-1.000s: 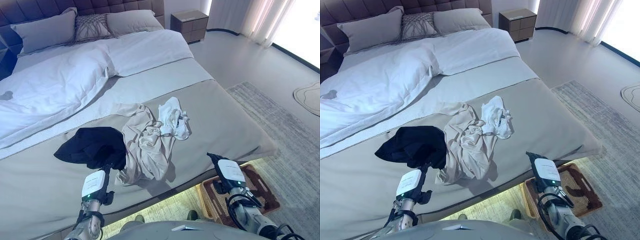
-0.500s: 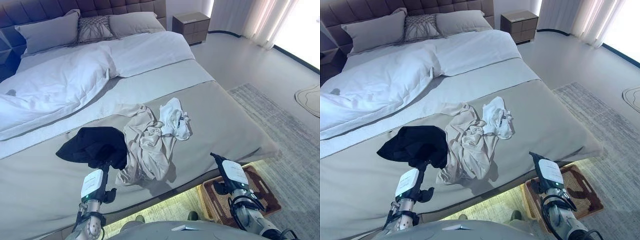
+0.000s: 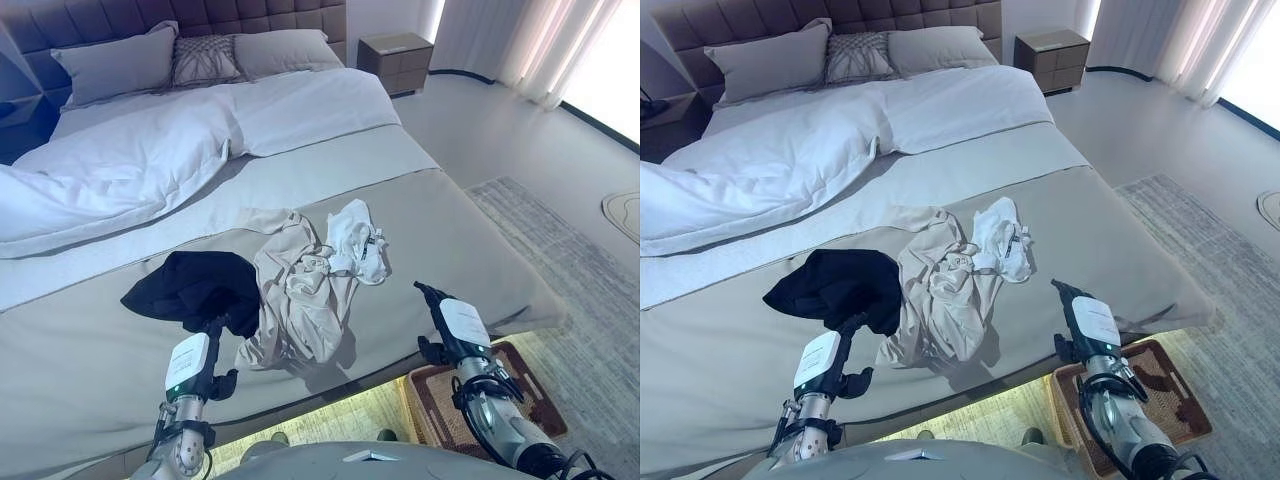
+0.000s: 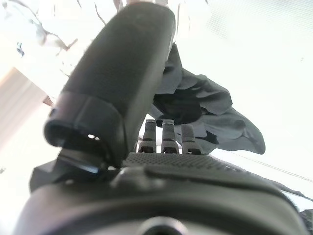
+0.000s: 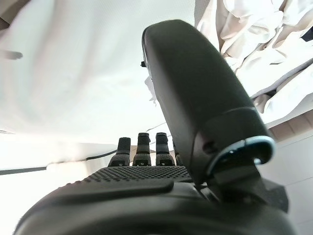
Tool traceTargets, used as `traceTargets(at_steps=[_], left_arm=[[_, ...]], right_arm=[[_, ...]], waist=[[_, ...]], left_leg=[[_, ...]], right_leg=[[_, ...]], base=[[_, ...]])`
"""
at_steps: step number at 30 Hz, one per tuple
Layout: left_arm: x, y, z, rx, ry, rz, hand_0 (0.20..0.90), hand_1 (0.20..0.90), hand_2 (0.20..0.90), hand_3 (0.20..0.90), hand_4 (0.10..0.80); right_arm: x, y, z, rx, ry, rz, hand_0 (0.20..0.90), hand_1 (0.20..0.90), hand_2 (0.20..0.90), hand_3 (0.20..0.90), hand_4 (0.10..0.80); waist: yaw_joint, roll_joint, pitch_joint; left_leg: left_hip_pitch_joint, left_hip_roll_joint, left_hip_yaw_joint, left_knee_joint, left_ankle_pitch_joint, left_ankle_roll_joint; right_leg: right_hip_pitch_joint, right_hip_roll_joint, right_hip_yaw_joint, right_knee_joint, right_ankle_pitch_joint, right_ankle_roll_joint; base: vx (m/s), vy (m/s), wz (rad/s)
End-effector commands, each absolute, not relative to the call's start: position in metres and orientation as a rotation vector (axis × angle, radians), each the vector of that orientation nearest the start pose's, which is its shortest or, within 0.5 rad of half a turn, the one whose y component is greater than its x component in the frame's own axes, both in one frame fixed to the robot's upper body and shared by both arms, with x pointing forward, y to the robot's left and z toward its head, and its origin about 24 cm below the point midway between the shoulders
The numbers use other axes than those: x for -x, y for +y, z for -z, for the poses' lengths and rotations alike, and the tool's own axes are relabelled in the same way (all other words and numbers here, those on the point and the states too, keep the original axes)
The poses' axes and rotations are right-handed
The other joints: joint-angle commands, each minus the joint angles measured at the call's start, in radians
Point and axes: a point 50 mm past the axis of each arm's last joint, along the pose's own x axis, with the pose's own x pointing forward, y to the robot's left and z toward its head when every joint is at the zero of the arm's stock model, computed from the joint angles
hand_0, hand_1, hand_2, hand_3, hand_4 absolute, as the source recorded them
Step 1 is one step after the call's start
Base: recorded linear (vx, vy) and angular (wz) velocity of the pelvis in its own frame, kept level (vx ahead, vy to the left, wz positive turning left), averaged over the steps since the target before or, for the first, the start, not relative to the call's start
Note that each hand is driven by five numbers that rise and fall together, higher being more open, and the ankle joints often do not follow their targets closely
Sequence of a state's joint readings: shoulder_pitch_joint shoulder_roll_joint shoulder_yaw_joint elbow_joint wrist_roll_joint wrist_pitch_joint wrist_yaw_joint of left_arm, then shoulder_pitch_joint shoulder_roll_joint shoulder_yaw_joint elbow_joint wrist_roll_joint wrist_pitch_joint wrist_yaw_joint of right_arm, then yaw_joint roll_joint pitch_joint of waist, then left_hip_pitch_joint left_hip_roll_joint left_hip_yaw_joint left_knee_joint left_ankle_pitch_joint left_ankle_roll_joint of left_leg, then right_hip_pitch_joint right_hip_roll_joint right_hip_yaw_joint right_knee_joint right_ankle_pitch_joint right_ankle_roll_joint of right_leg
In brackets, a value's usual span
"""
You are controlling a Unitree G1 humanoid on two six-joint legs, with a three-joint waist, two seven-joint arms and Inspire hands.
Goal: Pick up the clothes from the bed and place them into the basket
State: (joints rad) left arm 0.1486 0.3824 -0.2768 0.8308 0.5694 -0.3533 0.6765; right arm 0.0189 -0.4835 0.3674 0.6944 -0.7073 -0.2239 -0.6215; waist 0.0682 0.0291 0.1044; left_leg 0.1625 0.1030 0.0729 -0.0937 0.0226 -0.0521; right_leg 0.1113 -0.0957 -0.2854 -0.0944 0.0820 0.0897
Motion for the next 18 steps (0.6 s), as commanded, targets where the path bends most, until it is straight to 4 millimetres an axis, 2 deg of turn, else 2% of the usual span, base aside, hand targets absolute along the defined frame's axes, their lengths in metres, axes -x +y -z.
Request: traceTargets(at_steps=[1, 6, 10, 14, 18], left_arm=[[-0.178, 0.254, 0.058, -1.021, 0.084, -0.192, 0.900, 0.900, 0.900, 0.900, 0.800], [-0.185, 0.253, 0.048, -1.013, 0.045, -0.166, 0.900, 0.900, 0.900, 0.900, 0.800], [-0.186, 0.252, 0.045, -1.012, 0.016, -0.149, 0.900, 0.900, 0.900, 0.900, 0.800], [-0.185, 0.250, 0.043, -0.992, 0.008, -0.134, 0.900, 0.900, 0.900, 0.900, 0.800], [-0.185, 0.250, 0.039, -0.993, -0.007, -0.132, 0.900, 0.900, 0.900, 0.900, 0.800]], right_arm=[[-0.243, -0.228, 0.019, 1.245, -0.112, 0.020, 0.900, 0.900, 0.900, 0.900, 0.800], [-0.259, -0.231, -0.001, 1.265, -0.153, 0.034, 0.900, 0.900, 0.900, 0.900, 0.800], [-0.265, -0.232, -0.006, 1.289, -0.170, 0.023, 0.900, 0.900, 0.900, 0.900, 0.800], [-0.272, -0.233, -0.010, 1.306, -0.166, -0.004, 0.900, 0.900, 0.900, 0.900, 0.800], [-0.288, -0.234, -0.025, 1.330, -0.169, 0.013, 0.900, 0.900, 0.900, 0.900, 0.800]], waist=[[0.028, -0.053, -0.003], [0.051, -0.053, 0.016], [0.073, -0.051, 0.038], [0.098, -0.047, 0.049], [0.126, -0.043, 0.060]], left_leg=[[-0.011, -0.049, -0.021, 0.023, -0.060, 0.027], [-0.033, -0.049, -0.044, 0.044, -0.058, 0.029], [-0.056, -0.051, -0.068, 0.069, -0.056, 0.033], [-0.065, -0.056, -0.088, 0.055, -0.038, 0.027], [-0.089, -0.058, -0.109, 0.044, -0.016, 0.014]], right_leg=[[0.040, -0.037, 0.032, 0.105, -0.120, 0.013], [0.023, -0.035, 0.022, 0.152, -0.143, -0.001], [0.006, -0.038, 0.005, 0.190, -0.155, -0.012], [0.011, -0.039, -0.016, 0.183, -0.152, -0.015], [0.009, -0.040, -0.047, 0.172, -0.149, -0.017]], base=[[0.047, -0.003, 0.03], [0.020, 0.005, 0.15], [0.018, 0.004, 0.16], [0.026, 0.007, 0.15], [0.008, 0.020, 0.23]])
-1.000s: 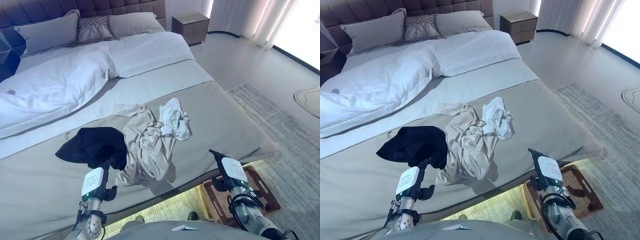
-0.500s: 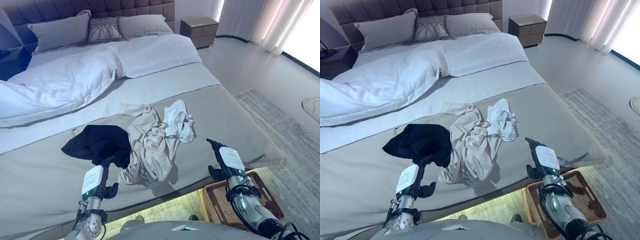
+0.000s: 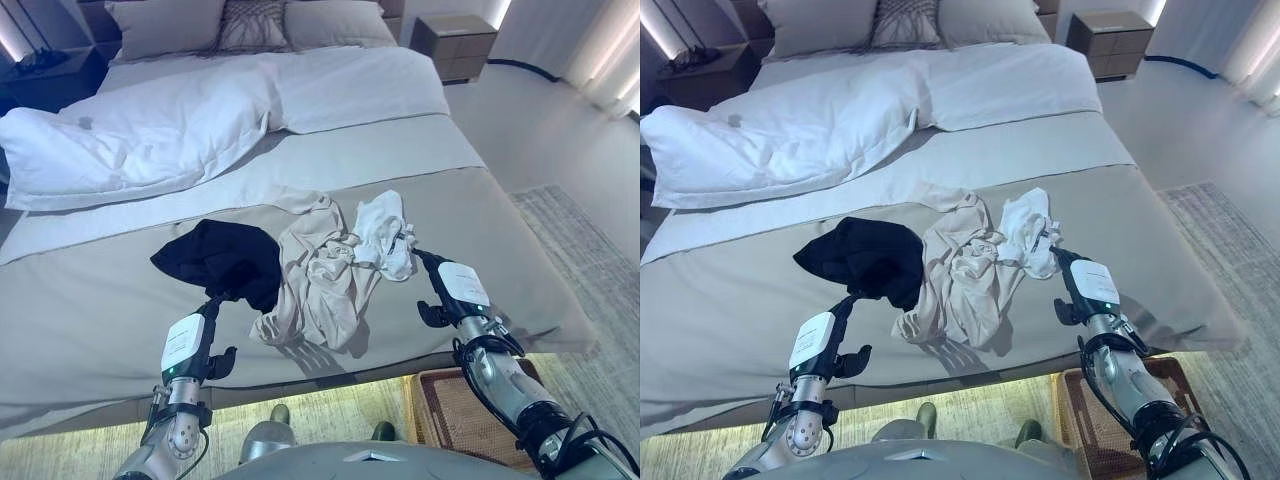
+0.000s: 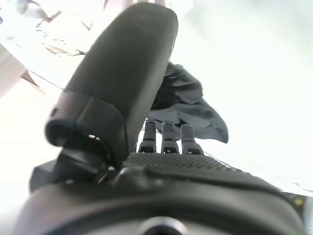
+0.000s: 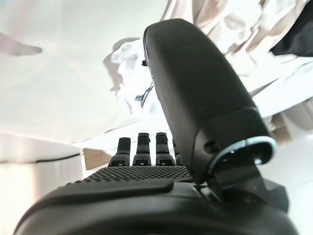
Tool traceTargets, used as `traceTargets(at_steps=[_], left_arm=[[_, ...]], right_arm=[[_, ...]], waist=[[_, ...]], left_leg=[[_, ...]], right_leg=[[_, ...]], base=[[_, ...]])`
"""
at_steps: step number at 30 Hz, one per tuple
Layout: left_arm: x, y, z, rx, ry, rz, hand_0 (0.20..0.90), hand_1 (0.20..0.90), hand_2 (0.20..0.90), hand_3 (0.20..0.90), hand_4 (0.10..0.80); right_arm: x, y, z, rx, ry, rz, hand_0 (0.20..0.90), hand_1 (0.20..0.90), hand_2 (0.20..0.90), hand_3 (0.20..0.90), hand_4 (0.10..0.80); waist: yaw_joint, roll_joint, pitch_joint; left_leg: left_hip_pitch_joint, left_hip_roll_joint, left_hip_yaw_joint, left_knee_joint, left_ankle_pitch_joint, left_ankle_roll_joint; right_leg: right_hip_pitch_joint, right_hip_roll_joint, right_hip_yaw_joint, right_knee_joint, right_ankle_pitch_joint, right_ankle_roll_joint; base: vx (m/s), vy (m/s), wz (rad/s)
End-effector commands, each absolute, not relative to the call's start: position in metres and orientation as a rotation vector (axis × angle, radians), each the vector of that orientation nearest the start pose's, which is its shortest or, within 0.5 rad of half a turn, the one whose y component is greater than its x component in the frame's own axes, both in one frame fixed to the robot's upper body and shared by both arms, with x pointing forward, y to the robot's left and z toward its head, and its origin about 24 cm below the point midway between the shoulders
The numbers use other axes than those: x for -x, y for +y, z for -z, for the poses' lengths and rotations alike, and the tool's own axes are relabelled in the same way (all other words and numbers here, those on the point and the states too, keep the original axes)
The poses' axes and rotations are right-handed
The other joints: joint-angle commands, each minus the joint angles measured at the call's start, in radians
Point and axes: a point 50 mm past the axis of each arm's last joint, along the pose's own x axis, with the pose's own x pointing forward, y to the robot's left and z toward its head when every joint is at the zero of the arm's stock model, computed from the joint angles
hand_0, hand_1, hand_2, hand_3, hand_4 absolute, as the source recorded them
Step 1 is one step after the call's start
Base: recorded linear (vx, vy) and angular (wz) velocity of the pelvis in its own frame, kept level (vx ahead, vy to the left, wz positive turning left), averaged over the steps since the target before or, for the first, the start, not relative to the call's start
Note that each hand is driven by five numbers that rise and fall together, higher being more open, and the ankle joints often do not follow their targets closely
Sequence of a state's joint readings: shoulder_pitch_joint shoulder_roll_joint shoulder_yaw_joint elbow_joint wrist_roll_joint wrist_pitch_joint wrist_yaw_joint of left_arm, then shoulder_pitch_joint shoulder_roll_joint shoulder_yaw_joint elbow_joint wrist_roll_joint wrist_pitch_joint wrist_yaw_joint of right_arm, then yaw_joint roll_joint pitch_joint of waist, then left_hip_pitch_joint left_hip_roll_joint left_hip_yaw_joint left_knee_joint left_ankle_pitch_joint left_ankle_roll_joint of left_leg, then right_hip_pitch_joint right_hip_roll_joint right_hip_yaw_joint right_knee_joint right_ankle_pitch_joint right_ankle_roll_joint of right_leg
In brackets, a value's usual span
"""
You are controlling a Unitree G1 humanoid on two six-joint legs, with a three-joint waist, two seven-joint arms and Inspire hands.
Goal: Pick up the clothes from the bed and place them into the basket
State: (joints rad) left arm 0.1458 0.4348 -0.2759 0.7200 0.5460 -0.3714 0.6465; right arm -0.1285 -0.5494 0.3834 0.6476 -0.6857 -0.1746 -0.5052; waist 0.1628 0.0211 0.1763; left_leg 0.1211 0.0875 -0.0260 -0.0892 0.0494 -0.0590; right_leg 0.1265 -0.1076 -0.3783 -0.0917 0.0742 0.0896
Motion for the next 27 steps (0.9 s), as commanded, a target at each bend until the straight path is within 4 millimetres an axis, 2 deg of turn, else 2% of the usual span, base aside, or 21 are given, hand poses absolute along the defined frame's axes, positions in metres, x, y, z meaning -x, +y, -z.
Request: traceTargets(at_steps=[1, 3, 8, 10, 11, 15, 16, 21, 22, 25, 27], left_arm=[[-0.187, 0.250, 0.036, -0.988, -0.024, -0.129, 0.900, 0.900, 0.900, 0.900, 0.800], [-0.193, 0.247, 0.032, -0.978, -0.059, -0.114, 0.900, 0.900, 0.900, 0.900, 0.800], [-0.220, 0.242, 0.010, -0.981, -0.198, -0.107, 0.900, 0.900, 0.900, 0.900, 0.800], [-0.231, 0.237, 0.000, -0.962, -0.270, -0.117, 0.900, 0.900, 0.900, 0.900, 0.800], [-0.233, 0.234, -0.003, -0.949, -0.296, -0.114, 0.900, 0.900, 0.900, 0.900, 0.800], [-0.234, 0.226, -0.008, -0.927, -0.346, -0.089, 0.900, 0.900, 0.900, 0.900, 0.800], [-0.233, 0.225, -0.007, -0.926, -0.343, -0.083, 0.900, 0.900, 0.900, 0.900, 0.800], [-0.233, 0.223, -0.010, -0.910, -0.357, -0.087, 0.900, 0.900, 0.900, 0.900, 0.800], [-0.234, 0.223, -0.011, -0.909, -0.359, -0.088, 0.900, 0.900, 0.900, 0.900, 0.800], [-0.236, 0.220, -0.020, -0.880, -0.417, -0.084, 0.900, 0.900, 0.900, 0.900, 0.800], [-0.238, 0.219, -0.034, -0.855, -0.499, -0.111, 0.900, 0.900, 0.900, 0.900, 0.800]], right_arm=[[-0.297, -0.236, -0.034, 1.349, -0.167, 0.035, 0.900, 0.900, 0.900, 0.900, 0.800], [-0.311, -0.238, -0.048, 1.375, -0.168, 0.071, 0.900, 0.900, 0.900, 0.900, 0.800], [-0.345, -0.252, -0.100, 1.431, -0.210, 0.224, 0.900, 0.900, 0.900, 0.900, 0.800], [-0.356, -0.262, -0.126, 1.460, -0.227, 0.319, 0.900, 0.900, 0.900, 0.900, 0.800], [-0.359, -0.266, -0.133, 1.467, -0.228, 0.359, 0.900, 0.900, 0.900, 0.900, 0.800], [-0.363, -0.280, -0.152, 1.464, -0.230, 0.480, 0.900, 0.900, 0.900, 0.900, 0.800], [-0.363, -0.281, -0.154, 1.464, -0.231, 0.490, 0.900, 0.900, 0.900, 0.900, 0.800], [-0.367, -0.292, -0.181, 1.490, -0.256, 0.554, 0.900, 0.900, 0.900, 0.900, 0.800], [-0.367, -0.292, -0.181, 1.492, -0.256, 0.556, 0.900, 0.900, 0.900, 0.900, 0.800], [-0.369, -0.299, -0.196, 1.505, -0.243, 0.599, 0.900, 0.900, 0.900, 0.900, 0.800], [-0.368, -0.307, -0.209, 1.480, -0.221, 0.664, 0.900, 0.900, 0.900, 0.900, 0.800]], waist=[[0.046, -0.032, -0.001], [0.062, -0.027, 0.017], [0.094, -0.011, 0.109], [0.107, 0.000, 0.172], [0.112, 0.005, 0.195], [0.115, 0.013, 0.249], [0.114, 0.011, 0.253], [0.111, 0.026, 0.284], [0.111, 0.026, 0.285], [0.111, 0.033, 0.299], [0.111, 0.038, 0.312]], left_leg=[[-0.068, -0.044, -0.022, 0.043, -0.034, 0.017], [-0.101, -0.048, -0.040, 0.052, -0.023, 0.016], [-0.213, -0.059, -0.066, 0.143, -0.030, 0.012], [-0.294, -0.070, -0.066, 0.259, -0.048, 0.015], [-0.322, -0.075, -0.064, 0.309, -0.059, 0.019], [-0.400, -0.091, -0.053, 0.457, -0.114, 0.039], [-0.401, -0.094, -0.056, 0.482, -0.149, 0.035], [-0.472, -0.124, -0.040, 0.630, -0.214, 0.058], [-0.475, -0.124, -0.040, 0.635, -0.217, 0.058], [-0.516, -0.135, -0.030, 0.710, -0.243, 0.069], [-0.552, -0.145, -0.024, 0.766, -0.262, 0.080]], right_leg=[[-0.018, -0.028, 0.032, 0.178, -0.145, -0.022], [-0.043, -0.027, 0.014, 0.202, -0.154, -0.031], [-0.154, -0.038, -0.017, 0.316, -0.193, -0.058], [-0.227, -0.068, -0.031, 0.422, -0.210, -0.074], [-0.254, -0.082, -0.033, 0.473, -0.218, -0.080], [-0.322, -0.113, -0.022, 0.615, -0.255, -0.102], [-0.324, -0.113, -0.005, 0.639, -0.284, -0.094], [-0.383, -0.129, 0.021, 0.779, -0.337, -0.120], [-0.386, -0.129, 0.022, 0.783, -0.339, -0.120], [-0.426, -0.136, 0.031, 0.852, -0.360, -0.131], [-0.468, -0.141, 0.042, 0.908, -0.375, -0.137]], base=[[-0.052, 0.028, 0.18], [-0.121, 0.032, 0.23], [-0.210, 0.016, 0.26], [-0.228, 0.029, 0.15], [-0.157, 0.038, 0.15], [0.002, 0.024, 0.18], [0.107, 0.017, 0.04], [0.051, 0.044, -0.08], [0.054, 0.024, -0.03], [0.022, 0.006, -0.03], [0.006, 0.006, 0.02]])
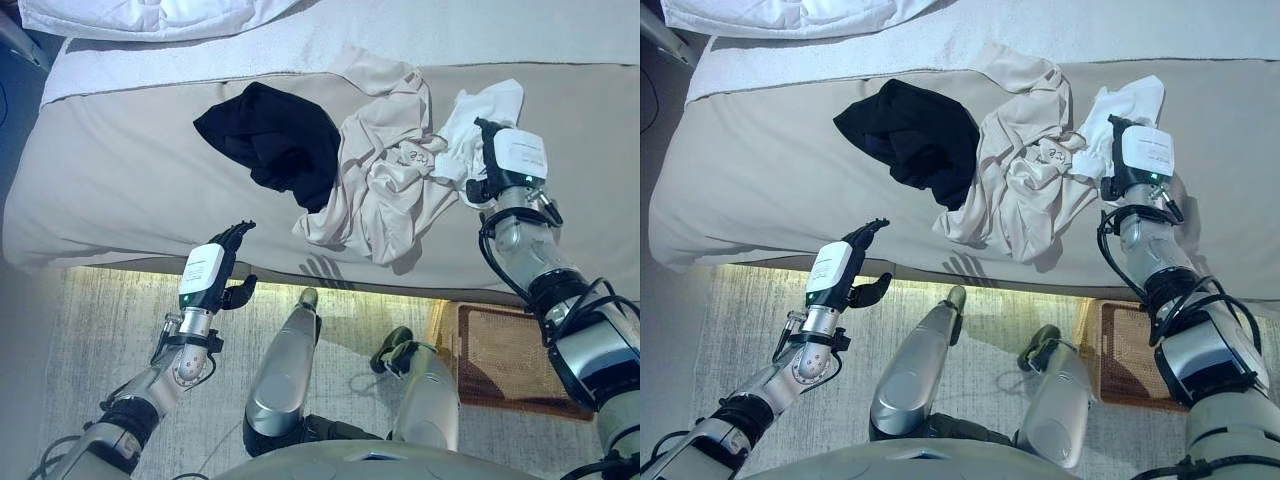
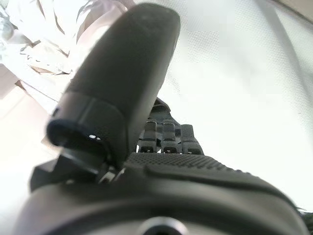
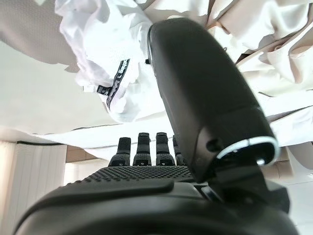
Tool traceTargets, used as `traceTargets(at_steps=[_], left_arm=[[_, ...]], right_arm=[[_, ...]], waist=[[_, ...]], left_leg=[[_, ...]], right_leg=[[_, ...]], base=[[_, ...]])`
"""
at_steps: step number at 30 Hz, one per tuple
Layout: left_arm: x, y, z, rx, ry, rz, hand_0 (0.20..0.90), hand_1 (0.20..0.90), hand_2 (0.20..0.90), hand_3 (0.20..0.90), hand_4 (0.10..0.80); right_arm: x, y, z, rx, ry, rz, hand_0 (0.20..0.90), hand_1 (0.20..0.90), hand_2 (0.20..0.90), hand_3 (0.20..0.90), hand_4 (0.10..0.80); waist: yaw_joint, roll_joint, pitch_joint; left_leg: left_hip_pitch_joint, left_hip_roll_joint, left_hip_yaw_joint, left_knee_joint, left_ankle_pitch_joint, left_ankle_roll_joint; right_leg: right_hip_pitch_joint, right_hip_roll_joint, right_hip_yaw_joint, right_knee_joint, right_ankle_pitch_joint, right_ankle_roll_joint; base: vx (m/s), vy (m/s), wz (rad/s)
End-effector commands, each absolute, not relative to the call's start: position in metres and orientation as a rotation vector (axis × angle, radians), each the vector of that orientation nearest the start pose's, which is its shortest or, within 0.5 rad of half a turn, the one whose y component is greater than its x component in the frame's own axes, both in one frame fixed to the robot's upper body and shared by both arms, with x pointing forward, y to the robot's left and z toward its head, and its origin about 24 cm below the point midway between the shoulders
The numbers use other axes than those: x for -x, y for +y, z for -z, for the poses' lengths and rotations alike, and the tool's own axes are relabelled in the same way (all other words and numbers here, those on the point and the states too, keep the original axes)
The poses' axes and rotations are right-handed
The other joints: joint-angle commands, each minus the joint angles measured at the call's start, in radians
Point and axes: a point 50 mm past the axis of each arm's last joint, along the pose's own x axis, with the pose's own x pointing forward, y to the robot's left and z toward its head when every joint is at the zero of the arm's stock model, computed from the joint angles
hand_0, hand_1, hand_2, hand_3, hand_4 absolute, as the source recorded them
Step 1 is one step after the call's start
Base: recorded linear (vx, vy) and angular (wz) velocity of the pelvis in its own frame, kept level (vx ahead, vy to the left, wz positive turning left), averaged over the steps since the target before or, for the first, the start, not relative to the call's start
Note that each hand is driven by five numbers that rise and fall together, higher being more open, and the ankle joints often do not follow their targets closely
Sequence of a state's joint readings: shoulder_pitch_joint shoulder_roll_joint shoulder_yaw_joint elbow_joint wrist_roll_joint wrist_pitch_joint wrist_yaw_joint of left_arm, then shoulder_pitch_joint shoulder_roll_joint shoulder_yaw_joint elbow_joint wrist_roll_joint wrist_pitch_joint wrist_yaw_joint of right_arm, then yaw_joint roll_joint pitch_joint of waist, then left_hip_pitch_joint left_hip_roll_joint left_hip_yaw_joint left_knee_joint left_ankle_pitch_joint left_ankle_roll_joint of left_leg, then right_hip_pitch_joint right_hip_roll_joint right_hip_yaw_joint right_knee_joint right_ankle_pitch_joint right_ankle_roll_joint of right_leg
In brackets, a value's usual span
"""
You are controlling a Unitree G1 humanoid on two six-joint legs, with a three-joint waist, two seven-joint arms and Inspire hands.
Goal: Pick up the clothes from the bed and place them into the basket
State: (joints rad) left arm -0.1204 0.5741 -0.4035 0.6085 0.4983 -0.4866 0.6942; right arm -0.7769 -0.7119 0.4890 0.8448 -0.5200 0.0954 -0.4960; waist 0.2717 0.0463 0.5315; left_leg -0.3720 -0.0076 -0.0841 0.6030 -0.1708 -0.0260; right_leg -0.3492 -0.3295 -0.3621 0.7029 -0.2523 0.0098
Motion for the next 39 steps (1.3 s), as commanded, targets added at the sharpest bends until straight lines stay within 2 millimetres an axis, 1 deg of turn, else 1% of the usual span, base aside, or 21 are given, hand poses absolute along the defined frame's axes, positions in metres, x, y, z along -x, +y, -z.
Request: traceTargets(at_steps=[1, 3, 4, 6, 7, 10, 11, 15, 18, 20, 25, 28, 31, 33, 39], left_arm=[[-0.240, 0.220, -0.040, -0.850, -0.524, -0.125, 0.900, 0.900, 0.900, 0.900, 0.800], [-0.243, 0.221, -0.048, -0.858, -0.563, -0.150, 0.900, 0.900, 0.900, 0.900, 0.800], [-0.246, 0.222, -0.053, -0.880, -0.583, -0.171, 0.900, 0.900, 0.900, 0.900, 0.800], [-0.249, 0.225, -0.057, -0.902, -0.586, -0.202, 0.900, 0.900, 0.900, 0.900, 0.800], [-0.252, 0.228, -0.060, -0.922, -0.585, -0.231, 0.900, 0.900, 0.900, 0.900, 0.800], [-0.258, 0.229, -0.070, -0.900, -0.604, -0.267, 0.900, 0.900, 0.900, 0.900, 0.800], [-0.259, 0.229, -0.071, -0.898, -0.606, -0.269, 0.900, 0.900, 0.900, 0.900, 0.800], [-0.260, 0.231, -0.082, -0.862, -0.627, -0.288, 0.900, 0.900, 0.900, 0.900, 0.800], [-0.259, 0.231, -0.086, -0.840, -0.641, -0.292, 0.900, 0.900, 0.900, 0.900, 0.800], [-0.257, 0.232, -0.092, -0.829, -0.669, -0.293, 0.900, 0.900, 0.900, 0.900, 0.800], [-0.255, 0.232, -0.100, -0.810, -0.706, -0.308, 0.900, 0.900, 0.900, 0.900, 0.800], [-0.257, 0.230, -0.105, -0.808, -0.722, -0.311, 0.900, 0.900, 0.900, 0.900, 0.800], [-0.258, 0.231, -0.111, -0.801, -0.743, -0.316, 0.900, 0.900, 0.900, 0.900, 0.800], [-0.257, 0.231, -0.117, -0.798, -0.766, -0.319, 0.900, 0.900, 0.900, 0.900, 0.800], [-0.255, 0.233, -0.124, -0.801, -0.803, -0.304, 0.900, 0.900, 0.900, 0.900, 0.800]], right_arm=[[-0.368, -0.309, -0.214, 1.474, -0.224, 0.681, 0.900, 0.900, 0.900, 0.900, 0.800], [-0.368, -0.311, -0.223, 1.472, -0.232, 0.706, 0.900, 0.900, 0.900, 0.900, 0.800], [-0.369, -0.311, -0.231, 1.474, -0.239, 0.719, 0.900, 0.900, 0.900, 0.900, 0.800], [-0.370, -0.310, -0.240, 1.479, -0.247, 0.730, 0.900, 0.900, 0.900, 0.900, 0.800], [-0.371, -0.310, -0.249, 1.477, -0.257, 0.741, 0.900, 0.900, 0.900, 0.900, 0.800], [-0.374, -0.306, -0.273, 1.477, -0.291, 0.764, 0.900, 0.900, 0.900, 0.900, 0.800], [-0.375, -0.305, -0.275, 1.478, -0.294, 0.765, 0.900, 0.900, 0.900, 0.900, 0.800], [-0.374, -0.303, -0.307, 1.456, -0.331, 0.779, 0.900, 0.900, 0.900, 0.900, 0.800], [-0.373, -0.305, -0.314, 1.438, -0.328, 0.775, 0.900, 0.900, 0.900, 0.900, 0.800], [-0.371, -0.308, -0.322, 1.379, -0.336, 0.778, 0.900, 0.900, 0.900, 0.900, 0.800], [-0.370, -0.308, -0.329, 1.328, -0.324, 0.736, 0.900, 0.900, 0.900, 0.900, 0.800], [-0.372, -0.307, -0.330, 1.276, -0.309, 0.694, 0.900, 0.900, 0.900, 0.900, 0.800], [-0.373, -0.307, -0.335, 1.266, -0.298, 0.665, 0.900, 0.900, 0.900, 0.900, 0.800], [-0.373, -0.306, -0.343, 1.248, -0.291, 0.639, 0.900, 0.900, 0.900, 0.900, 0.800], [-0.375, -0.303, -0.353, 1.214, -0.269, 0.586, 0.900, 0.900, 0.900, 0.900, 0.800]], waist=[[0.001, 0.015, -0.040], [-0.001, 0.017, -0.036], [-0.002, 0.020, -0.033], [-0.006, 0.022, -0.030], [-0.009, 0.024, -0.028], [-0.016, 0.033, -0.025], [-0.017, 0.033, -0.025], [-0.022, 0.040, -0.029], [-0.022, 0.041, -0.031], [-0.020, 0.040, -0.032], [-0.022, 0.043, -0.030], [-0.021, 0.045, -0.029], [-0.018, 0.048, -0.023], [-0.012, 0.050, -0.018], [0.002, 0.053, -0.019]], left_leg=[[-0.071, -0.053, 0.036, 0.089, -0.047, 0.051], [-0.094, -0.060, 0.040, 0.121, -0.057, 0.055], [-0.108, -0.063, 0.044, 0.140, -0.063, 0.058], [-0.124, -0.067, 0.049, 0.161, -0.069, 0.061], [-0.139, -0.069, 0.054, 0.176, -0.072, 0.063], [-0.180, -0.066, 0.068, 0.228, -0.088, 0.070], [-0.187, -0.066, 0.070, 0.235, -0.091, 0.071], [-0.265, -0.060, 0.084, 0.341, -0.126, 0.078], [-0.299, -0.058, 0.088, 0.386, -0.139, 0.081], [-0.332, -0.057, 0.088, 0.426, -0.150, 0.085], [-0.394, -0.055, 0.088, 0.492, -0.166, 0.091], [-0.435, -0.052, 0.087, 0.538, -0.174, 0.089], [-0.471, -0.050, 0.088, 0.568, -0.176, 0.089], [-0.513, -0.050, 0.083, 0.595, -0.173, 0.087], [-0.606, -0.054, 0.079, 0.659, -0.170, 0.080]], right_leg=[[-0.006, 0.080, 0.028, 0.131, -0.054, -0.059], [-0.032, 0.076, 0.036, 0.163, -0.062, -0.059], [-0.047, 0.073, 0.041, 0.181, -0.068, -0.059], [-0.070, 0.068, 0.047, 0.208, -0.074, -0.057], [-0.091, 0.064, 0.053, 0.229, -0.080, -0.056], [-0.148, 0.056, 0.067, 0.284, -0.096, -0.059], [-0.155, 0.056, 0.068, 0.289, -0.098, -0.060], [-0.237, 0.058, 0.085, 0.365, -0.125, -0.071], [-0.272, 0.058, 0.092, 0.399, -0.135, -0.073], [-0.307, 0.060, 0.097, 0.432, -0.144, -0.072], [-0.374, 0.056, 0.112, 0.493, -0.159, -0.072], [-0.415, 0.053, 0.118, 0.535, -0.167, -0.072], [-0.452, 0.050, 0.119, 0.567, -0.170, -0.071], [-0.491, 0.049, 0.123, 0.596, -0.172, -0.069], [-0.574, 0.043, 0.132, 0.661, -0.177, -0.066]], base=[[0.000, 0.000, 0.00], [0.005, 0.003, -0.02], [0.012, 0.011, -0.04], [0.002, 0.017, -0.02], [-0.002, 0.050, -0.06], [-0.009, 0.062, -0.08], [-0.001, 0.048, -0.05], [0.031, 0.039, -0.10], [0.043, -0.005, -0.06], [0.038, -0.041, -0.05], [0.003, -0.013, -0.01], [0.018, 0.001, -0.03], [-0.001, -0.003, 0.01], [-0.006, -0.014, 0.02], [-0.034, -0.032, 0.04]])
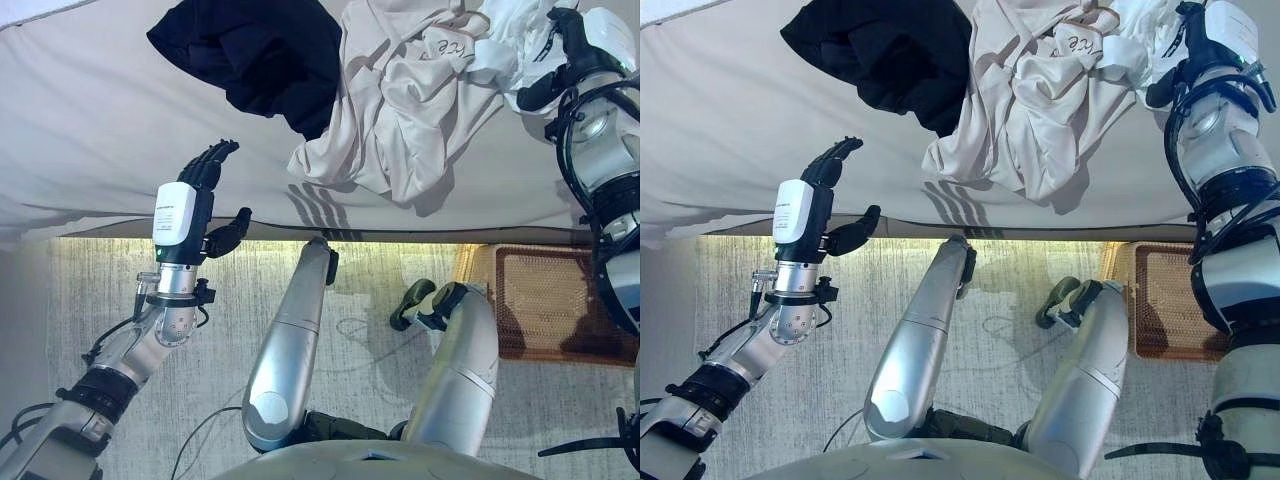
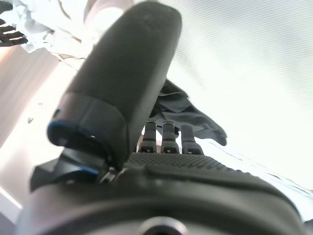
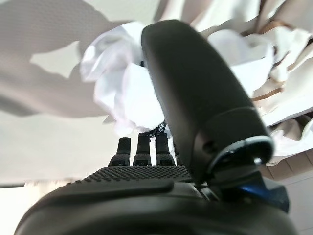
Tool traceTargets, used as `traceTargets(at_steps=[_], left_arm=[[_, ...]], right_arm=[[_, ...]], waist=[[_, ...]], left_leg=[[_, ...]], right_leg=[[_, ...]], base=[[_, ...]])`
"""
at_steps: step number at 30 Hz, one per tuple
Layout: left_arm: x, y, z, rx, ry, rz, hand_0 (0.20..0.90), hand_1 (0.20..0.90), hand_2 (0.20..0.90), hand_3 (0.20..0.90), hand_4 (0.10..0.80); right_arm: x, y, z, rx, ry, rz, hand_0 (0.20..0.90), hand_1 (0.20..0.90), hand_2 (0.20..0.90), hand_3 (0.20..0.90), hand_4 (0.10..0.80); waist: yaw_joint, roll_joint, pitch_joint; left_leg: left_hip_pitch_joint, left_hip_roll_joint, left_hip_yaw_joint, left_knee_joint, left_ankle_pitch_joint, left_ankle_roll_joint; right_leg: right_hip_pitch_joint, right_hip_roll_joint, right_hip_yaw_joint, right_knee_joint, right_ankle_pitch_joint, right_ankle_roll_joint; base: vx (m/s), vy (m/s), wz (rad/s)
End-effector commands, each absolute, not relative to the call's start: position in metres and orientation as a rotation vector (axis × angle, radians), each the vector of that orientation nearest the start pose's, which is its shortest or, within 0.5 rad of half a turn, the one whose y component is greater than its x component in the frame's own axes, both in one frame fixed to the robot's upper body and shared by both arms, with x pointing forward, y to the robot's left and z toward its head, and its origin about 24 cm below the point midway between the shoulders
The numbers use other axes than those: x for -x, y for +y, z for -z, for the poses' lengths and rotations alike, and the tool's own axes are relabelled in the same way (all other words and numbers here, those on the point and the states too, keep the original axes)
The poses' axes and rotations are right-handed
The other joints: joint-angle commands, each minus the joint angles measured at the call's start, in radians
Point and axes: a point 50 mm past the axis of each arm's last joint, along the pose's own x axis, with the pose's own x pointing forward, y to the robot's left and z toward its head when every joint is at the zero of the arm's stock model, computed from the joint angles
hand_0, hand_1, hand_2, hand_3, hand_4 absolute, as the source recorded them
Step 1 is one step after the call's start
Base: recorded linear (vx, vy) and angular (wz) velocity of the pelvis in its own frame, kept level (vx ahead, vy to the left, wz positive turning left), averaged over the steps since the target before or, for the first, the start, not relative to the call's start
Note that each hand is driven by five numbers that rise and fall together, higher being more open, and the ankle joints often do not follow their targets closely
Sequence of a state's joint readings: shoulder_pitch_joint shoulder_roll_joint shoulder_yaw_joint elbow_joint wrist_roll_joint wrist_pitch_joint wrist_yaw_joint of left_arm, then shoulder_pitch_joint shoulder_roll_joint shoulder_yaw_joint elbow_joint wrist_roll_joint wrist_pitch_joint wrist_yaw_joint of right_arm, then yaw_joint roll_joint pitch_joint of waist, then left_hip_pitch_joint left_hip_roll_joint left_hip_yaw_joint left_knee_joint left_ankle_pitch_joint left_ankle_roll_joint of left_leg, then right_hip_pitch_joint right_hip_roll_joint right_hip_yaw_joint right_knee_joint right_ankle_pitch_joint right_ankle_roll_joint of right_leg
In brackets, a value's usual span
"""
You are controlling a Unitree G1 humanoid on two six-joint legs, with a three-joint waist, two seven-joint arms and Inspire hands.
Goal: Pick up the clothes from the bed and place them into the basket
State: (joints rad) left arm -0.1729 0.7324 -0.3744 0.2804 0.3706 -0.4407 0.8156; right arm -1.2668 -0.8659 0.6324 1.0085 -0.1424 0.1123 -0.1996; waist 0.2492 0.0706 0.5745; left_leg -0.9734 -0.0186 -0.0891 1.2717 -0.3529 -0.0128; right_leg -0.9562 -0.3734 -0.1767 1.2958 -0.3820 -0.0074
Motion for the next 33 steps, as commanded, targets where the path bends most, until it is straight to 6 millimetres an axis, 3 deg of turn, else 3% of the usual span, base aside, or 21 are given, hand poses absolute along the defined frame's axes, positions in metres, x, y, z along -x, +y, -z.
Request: traceTargets(at_steps=[1, 13, 14, 15, 22, 33], left_arm=[[-0.255, 0.233, -0.125, -0.801, -0.808, -0.304, 0.900, 0.900, 0.900, 0.900, 0.800], [-0.255, 0.235, -0.136, -0.801, -0.843, -0.285, 0.900, 0.900, 0.900, 0.900, 0.800], [-0.254, 0.236, -0.136, -0.805, -0.842, -0.282, 0.900, 0.900, 0.900, 0.900, 0.800], [-0.254, 0.236, -0.136, -0.808, -0.841, -0.281, 0.900, 0.900, 0.900, 0.900, 0.800], [-0.251, 0.240, -0.137, -0.813, -0.832, -0.270, 0.900, 0.900, 0.900, 0.900, 0.800], [-0.246, 0.242, -0.127, -0.842, -0.769, -0.229, 0.900, 0.900, 0.900, 0.900, 0.800]], right_arm=[[-0.375, -0.303, -0.354, 1.217, -0.264, 0.581, 0.900, 0.900, 0.900, 0.900, 0.800], [-0.377, -0.306, -0.357, 1.244, -0.176, 0.573, 0.900, 0.900, 0.900, 0.900, 0.800], [-0.377, -0.309, -0.354, 1.260, -0.153, 0.573, 0.559, 0.559, 0.559, 0.502, 0.402], [-0.377, -0.310, -0.353, 1.269, -0.147, 0.575, 0.300, 0.300, 0.300, 0.200, 0.100], [-0.373, -0.320, -0.350, 1.302, -0.120, 0.595, 0.300, 0.300, 0.300, 0.200, 0.100], [-0.369, -0.339, -0.323, 1.368, -0.033, 0.540, 0.300, 0.300, 0.300, 0.200, 0.100]], waist=[[0.026, 0.029, -0.062], [0.041, 0.020, -0.061], [0.041, 0.020, -0.061], [0.041, 0.019, -0.061], [0.036, 0.013, -0.057], [0.005, -0.005, -0.091]], left_leg=[[-0.017, -0.044, 0.083, 0.000, 0.011, 0.066], [-0.093, -0.034, 0.076, 0.078, 0.009, 0.058], [-0.092, -0.030, 0.075, 0.088, 0.010, 0.056], [-0.093, -0.028, 0.075, 0.093, 0.011, 0.056], [-0.075, -0.012, 0.073, 0.112, 0.017, 0.055], [0.039, 0.025, 0.072, 0.105, 0.025, 0.056]], right_leg=[[0.020, 0.086, -0.052, 0.078, -0.049, -0.048], [-0.048, 0.077, -0.043, 0.150, -0.051, -0.041], [-0.048, 0.072, -0.043, 0.160, -0.050, -0.039], [-0.049, 0.070, -0.043, 0.166, -0.050, -0.038], [-0.034, 0.062, -0.043, 0.186, -0.047, -0.032], [0.061, 0.073, -0.039, 0.167, -0.028, -0.026]], base=[[-0.034, -0.032, 0.08], [-0.024, -0.015, 0.03], [0.000, 0.000, 0.00], [0.000, 0.000, 0.00], [0.002, -0.003, 0.01], [0.053, -0.003, -0.02]])
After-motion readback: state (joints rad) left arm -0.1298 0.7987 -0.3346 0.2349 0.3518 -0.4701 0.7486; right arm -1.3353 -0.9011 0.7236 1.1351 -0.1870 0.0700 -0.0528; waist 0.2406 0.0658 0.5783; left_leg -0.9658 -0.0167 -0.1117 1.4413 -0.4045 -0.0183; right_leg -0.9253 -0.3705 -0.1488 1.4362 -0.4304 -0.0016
